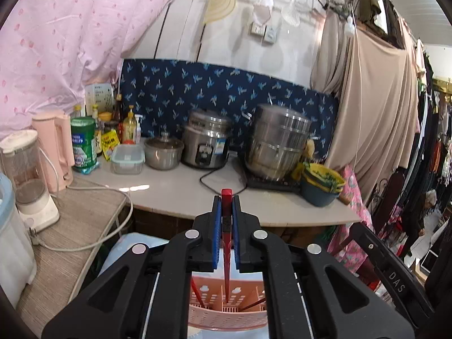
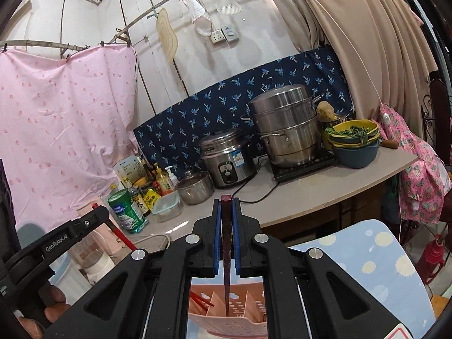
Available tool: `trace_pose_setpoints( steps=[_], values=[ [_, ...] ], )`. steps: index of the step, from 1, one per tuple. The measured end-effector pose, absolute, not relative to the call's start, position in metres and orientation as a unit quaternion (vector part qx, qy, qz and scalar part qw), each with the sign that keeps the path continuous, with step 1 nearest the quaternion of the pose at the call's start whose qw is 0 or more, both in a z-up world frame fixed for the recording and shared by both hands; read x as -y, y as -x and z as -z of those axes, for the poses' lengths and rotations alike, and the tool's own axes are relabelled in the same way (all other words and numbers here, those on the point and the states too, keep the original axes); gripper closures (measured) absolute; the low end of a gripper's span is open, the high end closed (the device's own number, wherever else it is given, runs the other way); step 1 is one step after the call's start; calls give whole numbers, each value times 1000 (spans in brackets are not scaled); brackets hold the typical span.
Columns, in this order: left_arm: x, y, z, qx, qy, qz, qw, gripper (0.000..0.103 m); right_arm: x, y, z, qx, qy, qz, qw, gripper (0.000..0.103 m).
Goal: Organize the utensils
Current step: 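Lift both held chopsticks and carry them over the pink basket, then open both tools to drop the chopsticks into the pink basket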
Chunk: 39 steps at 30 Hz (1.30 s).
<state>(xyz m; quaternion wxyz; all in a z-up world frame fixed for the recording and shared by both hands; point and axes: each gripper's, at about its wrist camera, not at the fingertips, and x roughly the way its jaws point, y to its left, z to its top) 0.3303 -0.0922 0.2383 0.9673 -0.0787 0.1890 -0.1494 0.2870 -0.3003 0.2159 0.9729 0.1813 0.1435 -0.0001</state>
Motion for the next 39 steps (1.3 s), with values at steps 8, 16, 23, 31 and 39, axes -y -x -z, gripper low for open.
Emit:
trace_pose_setpoints(
  steps=[8, 16, 23, 31, 39],
  values=[
    [95, -345, -202, -230, 73, 147, 959, 96, 296, -303, -178, -187, -174, 0, 967, 95],
    [84, -341, -194, -248, 81, 144, 954, 85, 297, -285, -177, -182, -176, 5, 967, 80],
    [67, -306, -195, -243, 73, 143, 957, 67, 296, -246, -176, -181, -176, 2, 968, 71],
    [53, -256, -170, -267, 36, 139, 953, 67, 283, -193, -151, -211, -166, -10, 963, 69],
    [46, -210, -134, -306, 2, 122, 944, 67, 260, -143, -119, -248, -147, -21, 957, 69]
  ],
)
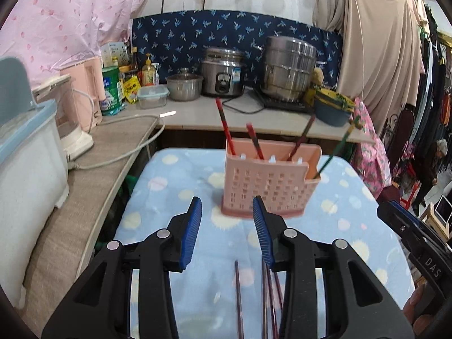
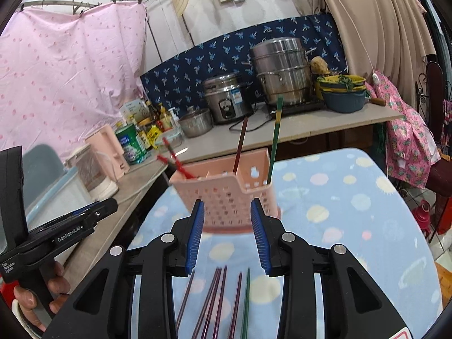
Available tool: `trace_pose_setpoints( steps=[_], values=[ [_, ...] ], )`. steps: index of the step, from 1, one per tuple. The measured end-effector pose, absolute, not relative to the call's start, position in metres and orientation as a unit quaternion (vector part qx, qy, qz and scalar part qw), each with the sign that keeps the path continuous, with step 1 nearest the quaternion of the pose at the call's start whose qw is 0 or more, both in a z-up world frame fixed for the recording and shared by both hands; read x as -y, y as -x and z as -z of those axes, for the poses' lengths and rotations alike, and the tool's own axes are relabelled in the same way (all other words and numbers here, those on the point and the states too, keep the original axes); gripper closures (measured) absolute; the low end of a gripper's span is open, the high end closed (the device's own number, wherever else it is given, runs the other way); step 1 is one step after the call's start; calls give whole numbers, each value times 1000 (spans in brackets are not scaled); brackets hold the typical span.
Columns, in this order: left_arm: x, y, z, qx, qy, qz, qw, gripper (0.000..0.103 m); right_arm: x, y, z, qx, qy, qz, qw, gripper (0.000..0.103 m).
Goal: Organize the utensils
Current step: 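Open both tools to drop the chopsticks into the pink basket, then close the right tool on a green chopstick while the left tool approaches a brown chopstick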
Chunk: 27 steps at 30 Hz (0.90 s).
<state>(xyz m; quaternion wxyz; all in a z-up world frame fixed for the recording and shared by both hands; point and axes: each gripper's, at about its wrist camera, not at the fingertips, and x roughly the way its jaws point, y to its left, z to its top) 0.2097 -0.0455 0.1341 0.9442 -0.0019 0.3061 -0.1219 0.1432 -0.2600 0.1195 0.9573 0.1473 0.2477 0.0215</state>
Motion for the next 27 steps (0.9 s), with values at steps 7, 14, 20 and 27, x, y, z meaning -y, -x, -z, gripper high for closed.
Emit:
trace_pose_setpoints(
  steps=[7, 14, 20, 27],
  values=[
    [40, -175, -94, -344, -23, 104, 933, 67, 243, -102, -91, -271, -126, -11, 954, 69],
    [34, -148, -61, -375, -31, 97, 922, 67, 226, -69, -65, -292, -96, -2, 952, 69],
    [28, -129, -38, -394, -31, 91, 914, 67, 215, -48, -47, -310, -82, 0, 947, 69],
    [23, -111, -17, -414, -33, 87, 906, 67, 214, -35, -25, -333, -96, 3, 938, 69]
  ],
)
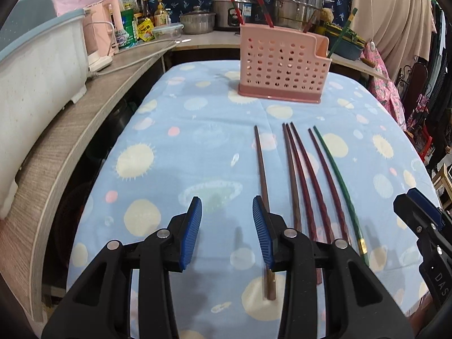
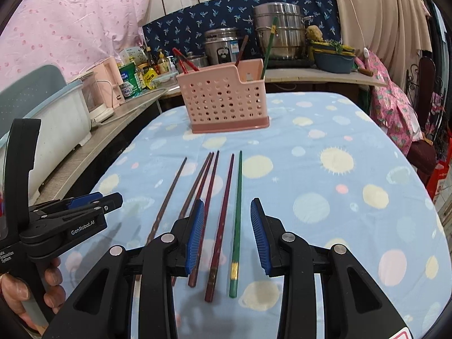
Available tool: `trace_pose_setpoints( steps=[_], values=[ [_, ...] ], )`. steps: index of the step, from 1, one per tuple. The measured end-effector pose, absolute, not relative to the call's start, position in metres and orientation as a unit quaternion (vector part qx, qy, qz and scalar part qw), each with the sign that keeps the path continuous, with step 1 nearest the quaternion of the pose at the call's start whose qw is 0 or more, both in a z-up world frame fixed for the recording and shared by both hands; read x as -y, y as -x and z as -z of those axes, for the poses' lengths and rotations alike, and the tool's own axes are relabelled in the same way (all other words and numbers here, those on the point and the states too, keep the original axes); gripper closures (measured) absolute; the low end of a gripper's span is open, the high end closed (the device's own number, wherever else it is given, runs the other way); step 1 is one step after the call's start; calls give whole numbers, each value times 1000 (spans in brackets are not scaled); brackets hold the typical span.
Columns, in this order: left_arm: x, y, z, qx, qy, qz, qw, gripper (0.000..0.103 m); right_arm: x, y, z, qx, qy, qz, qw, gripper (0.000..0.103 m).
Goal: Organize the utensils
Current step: 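Close the right tool on a green chopstick while the left tool approaches a brown chopstick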
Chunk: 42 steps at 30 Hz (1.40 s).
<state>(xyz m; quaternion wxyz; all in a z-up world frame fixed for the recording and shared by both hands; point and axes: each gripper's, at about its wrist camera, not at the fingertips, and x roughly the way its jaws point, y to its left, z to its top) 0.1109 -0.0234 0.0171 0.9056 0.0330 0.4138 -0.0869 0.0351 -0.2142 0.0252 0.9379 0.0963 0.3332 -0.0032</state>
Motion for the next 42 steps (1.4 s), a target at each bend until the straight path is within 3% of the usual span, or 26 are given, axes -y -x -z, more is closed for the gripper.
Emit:
trace_pose_setpoints(
  steps=[25, 31, 36, 42],
  values=[
    [14, -83, 23, -449, -29, 94, 888, 67, 210, -18, 27, -387, -101, 16, 917, 70],
    [17, -79, 24, -449, -29, 101, 888, 58, 209, -20, 33, -394, -92, 20, 914, 78],
    [21, -77, 23, -448, -29, 109, 887, 56, 206, -20, 34, -394, -76, 24, 916, 87],
    [26, -75, 26, -452, -29, 116, 884, 49, 204, -18, 35, -389, -59, 33, 919, 91]
  ],
)
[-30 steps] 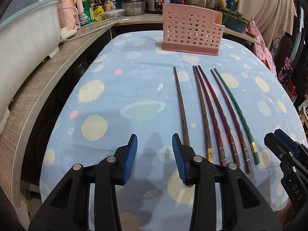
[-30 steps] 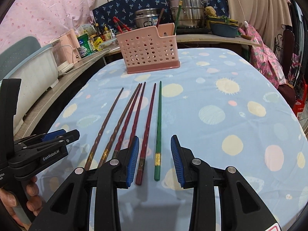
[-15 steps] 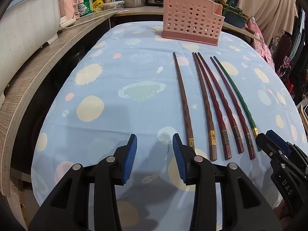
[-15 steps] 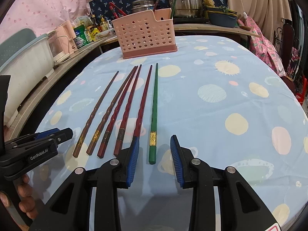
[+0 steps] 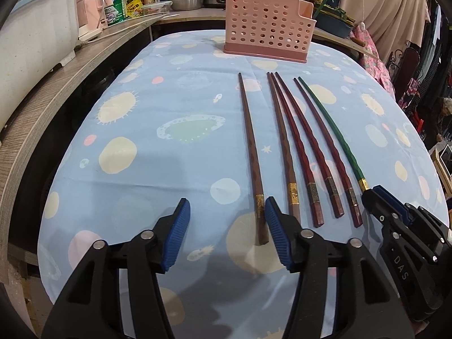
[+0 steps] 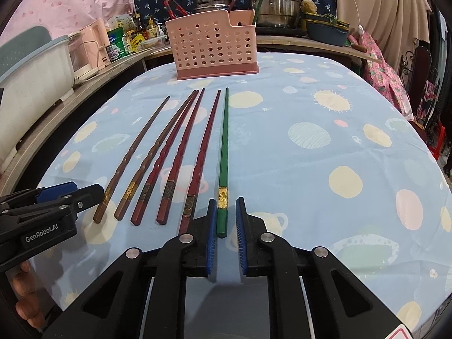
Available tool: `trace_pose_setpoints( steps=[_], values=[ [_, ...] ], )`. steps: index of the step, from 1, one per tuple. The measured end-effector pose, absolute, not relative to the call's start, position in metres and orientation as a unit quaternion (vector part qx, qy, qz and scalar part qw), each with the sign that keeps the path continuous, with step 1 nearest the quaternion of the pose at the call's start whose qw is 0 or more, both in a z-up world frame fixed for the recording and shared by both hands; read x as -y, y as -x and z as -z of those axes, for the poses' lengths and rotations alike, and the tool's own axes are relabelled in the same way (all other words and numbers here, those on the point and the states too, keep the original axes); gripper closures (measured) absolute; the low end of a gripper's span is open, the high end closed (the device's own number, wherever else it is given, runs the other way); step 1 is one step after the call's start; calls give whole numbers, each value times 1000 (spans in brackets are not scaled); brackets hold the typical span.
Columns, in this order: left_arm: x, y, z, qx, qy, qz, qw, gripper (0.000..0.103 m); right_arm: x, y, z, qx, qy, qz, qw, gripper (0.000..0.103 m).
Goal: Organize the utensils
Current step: 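Close the right tool on a green chopstick while the left tool approaches a brown chopstick, then close the left tool on the brown chopstick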
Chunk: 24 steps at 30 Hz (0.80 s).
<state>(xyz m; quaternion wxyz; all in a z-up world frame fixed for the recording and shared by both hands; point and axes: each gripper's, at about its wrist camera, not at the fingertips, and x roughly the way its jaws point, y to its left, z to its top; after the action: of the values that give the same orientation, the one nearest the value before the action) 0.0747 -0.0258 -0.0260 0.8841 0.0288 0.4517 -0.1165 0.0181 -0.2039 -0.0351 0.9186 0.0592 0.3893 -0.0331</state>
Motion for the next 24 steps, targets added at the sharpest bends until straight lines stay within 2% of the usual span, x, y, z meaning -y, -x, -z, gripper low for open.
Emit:
trace_pose_setpoints(
  steps=[14, 21, 24],
  values=[
    [32, -72, 33, -451, -42, 111, 885, 50, 205, -16, 36, -386, -60, 37, 920, 94],
    [32, -71, 33, -450, -46, 108, 886, 56, 205, -15, 36, -385, -59, 37, 920, 94],
    [32, -71, 34, -449, -50, 104, 886, 62, 205, -15, 36, -386, -59, 37, 920, 94]
  ],
)
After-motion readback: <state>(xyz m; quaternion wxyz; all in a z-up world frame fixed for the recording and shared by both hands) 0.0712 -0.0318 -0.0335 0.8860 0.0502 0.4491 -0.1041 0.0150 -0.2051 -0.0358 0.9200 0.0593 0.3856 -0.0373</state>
